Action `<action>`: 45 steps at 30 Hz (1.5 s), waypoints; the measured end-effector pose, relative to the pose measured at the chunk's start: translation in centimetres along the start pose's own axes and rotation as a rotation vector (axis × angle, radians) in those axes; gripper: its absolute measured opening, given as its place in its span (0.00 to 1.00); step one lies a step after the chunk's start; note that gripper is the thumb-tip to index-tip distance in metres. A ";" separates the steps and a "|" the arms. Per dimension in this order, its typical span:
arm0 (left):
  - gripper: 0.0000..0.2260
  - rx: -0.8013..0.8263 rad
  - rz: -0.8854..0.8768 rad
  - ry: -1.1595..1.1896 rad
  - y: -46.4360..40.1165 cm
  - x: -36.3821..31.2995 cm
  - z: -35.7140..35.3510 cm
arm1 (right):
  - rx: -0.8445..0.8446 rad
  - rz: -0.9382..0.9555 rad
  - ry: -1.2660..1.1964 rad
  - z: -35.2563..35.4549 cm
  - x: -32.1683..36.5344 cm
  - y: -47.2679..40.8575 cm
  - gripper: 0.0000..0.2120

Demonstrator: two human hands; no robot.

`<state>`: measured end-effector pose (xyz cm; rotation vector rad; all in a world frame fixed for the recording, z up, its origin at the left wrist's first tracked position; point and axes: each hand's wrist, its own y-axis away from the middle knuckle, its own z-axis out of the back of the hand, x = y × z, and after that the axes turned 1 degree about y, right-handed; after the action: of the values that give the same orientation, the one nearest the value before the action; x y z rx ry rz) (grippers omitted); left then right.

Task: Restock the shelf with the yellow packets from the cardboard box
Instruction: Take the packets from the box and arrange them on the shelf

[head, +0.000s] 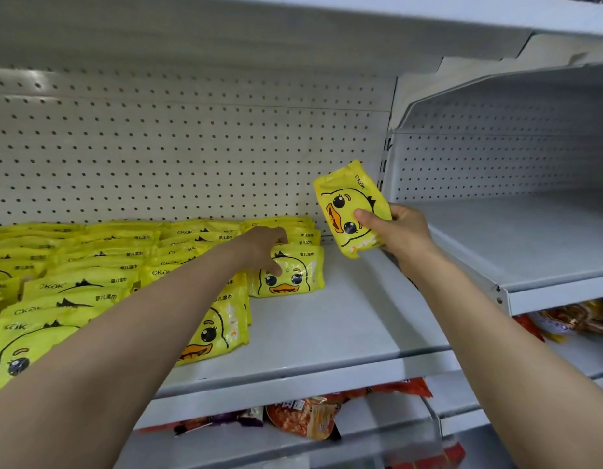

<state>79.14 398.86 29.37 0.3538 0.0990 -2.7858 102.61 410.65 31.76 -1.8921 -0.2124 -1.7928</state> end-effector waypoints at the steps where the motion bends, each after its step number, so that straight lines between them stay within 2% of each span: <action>1: 0.31 -0.007 0.007 -0.011 0.1 0.0 0.0 | 0.004 -0.004 0.002 0.1 0.0 0.0 0.08; 7: 0.37 -0.161 0.059 -0.078 1.0 -0.3 -0.3 | 0.058 -0.010 0.023 0.8 0.5 0.5 0.08; 11: 0.38 -0.189 0.069 -0.073 1.7 0.1 -0.4 | 0.112 -0.030 0.107 1.0 0.6 0.4 0.12; 14: 0.32 -0.241 0.069 0.079 2.6 0.2 0.9 | 0.212 -0.012 0.254 1.2 1.2 0.3 0.13; 17: 0.23 -0.403 0.051 0.227 3.9 -0.2 3.3 | 0.334 0.020 0.427 1.1 1.7 0.0 0.15; 19: 0.21 -0.451 0.012 0.328 5.0 -1.0 4.6 | 0.408 0.032 0.524 0.5 1.8 -0.4 0.18; 21: 0.21 -0.390 -0.033 0.423 6.1 -2.1 5.4 | 0.498 0.035 0.601 -0.7 1.5 -0.7 0.17; 23: 0.24 -0.243 -0.074 0.433 7.0 -3.1 5.5 | 0.582 0.035 0.657 -2.1 0.9 -0.6 0.15; 27: 0.30 0.002 -0.067 0.136 7.3 -3.8 4.2 | 0.661 0.027 0.690 -5.1 -0.7 -0.1 0.18; 32: 0.28 -0.010 -0.001 -0.056 6.5 -3.1 2.2 | 0.643 0.002 0.666 -6.9 -2.6 0.2 0.19; 36: 0.30 -0.040 0.043 -0.151 6.0 -2.5 1.1 | 0.567 0.070 0.769 -7.4 -3.2 0.2 0.17; 45: 0.29 -0.152 0.091 -0.257 5.4 -1.9 -0.4 | 0.407 0.232 0.992 -8.2 -4.0 0.3 0.26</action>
<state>82.78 394.40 29.35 -0.0365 0.2261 -2.6856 95.02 407.51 27.76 -0.5951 0.0114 -2.0867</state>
